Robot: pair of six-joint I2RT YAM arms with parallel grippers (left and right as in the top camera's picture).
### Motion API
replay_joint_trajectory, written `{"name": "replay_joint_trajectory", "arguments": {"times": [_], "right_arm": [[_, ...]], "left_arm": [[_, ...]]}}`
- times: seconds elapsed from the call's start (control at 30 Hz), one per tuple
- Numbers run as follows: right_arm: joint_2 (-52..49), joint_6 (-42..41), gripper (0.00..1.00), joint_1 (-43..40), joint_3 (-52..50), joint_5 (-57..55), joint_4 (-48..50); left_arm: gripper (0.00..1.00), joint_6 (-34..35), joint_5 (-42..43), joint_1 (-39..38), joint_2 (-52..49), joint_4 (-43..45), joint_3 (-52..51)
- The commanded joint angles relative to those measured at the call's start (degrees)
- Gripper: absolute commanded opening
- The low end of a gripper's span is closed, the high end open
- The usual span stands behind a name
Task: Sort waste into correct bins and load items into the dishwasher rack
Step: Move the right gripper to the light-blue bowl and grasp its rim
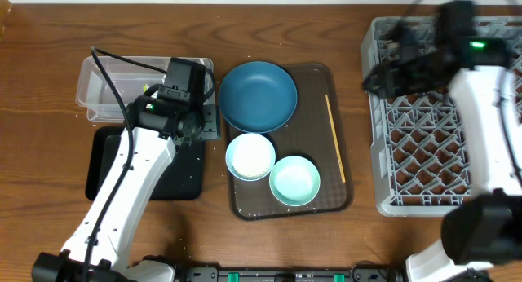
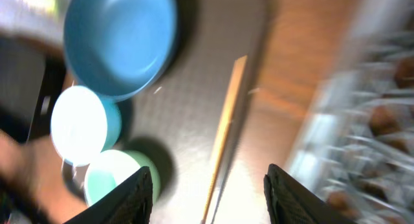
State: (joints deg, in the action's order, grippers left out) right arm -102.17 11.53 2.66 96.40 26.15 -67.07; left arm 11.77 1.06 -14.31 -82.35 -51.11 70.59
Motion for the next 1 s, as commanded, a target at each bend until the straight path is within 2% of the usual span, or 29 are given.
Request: {"name": "replay_joint_trajectory", "arguments": {"times": [0.0,0.13,0.33,0.6,0.77,0.97], "right_arm": [[-4.76,1.42,0.52,5.97,0.13,-1.77,-1.75],[-10.60,0.94,0.50,11.41,0.13,-7.76,-4.94],[-17.07,1.01,0.50,17.07,0.13,-7.17,-9.86],[-18.12,2.05,0.48,20.90,-4.39,-7.13,-11.93],[-18.12,0.07,0.40,22.29,-10.86,-7.13,-6.10],[-18.12,-1.22,0.19,22.29,-13.27,-7.48,-3.08]], "left_arm": [[0.61,-0.33,-0.92,0.15,0.00,0.00,-1.01],[0.61,-0.33,-0.92,0.15,-0.02,0.17,-1.81],[0.61,-0.33,-0.92,0.15,-0.26,0.52,-1.92],[0.62,-0.33,-0.92,0.15,-0.55,0.63,-1.92],[0.62,-0.33,-0.92,0.15,-0.83,0.83,-1.92],[0.62,-0.33,-0.90,0.15,-0.83,1.07,-1.92]]}}
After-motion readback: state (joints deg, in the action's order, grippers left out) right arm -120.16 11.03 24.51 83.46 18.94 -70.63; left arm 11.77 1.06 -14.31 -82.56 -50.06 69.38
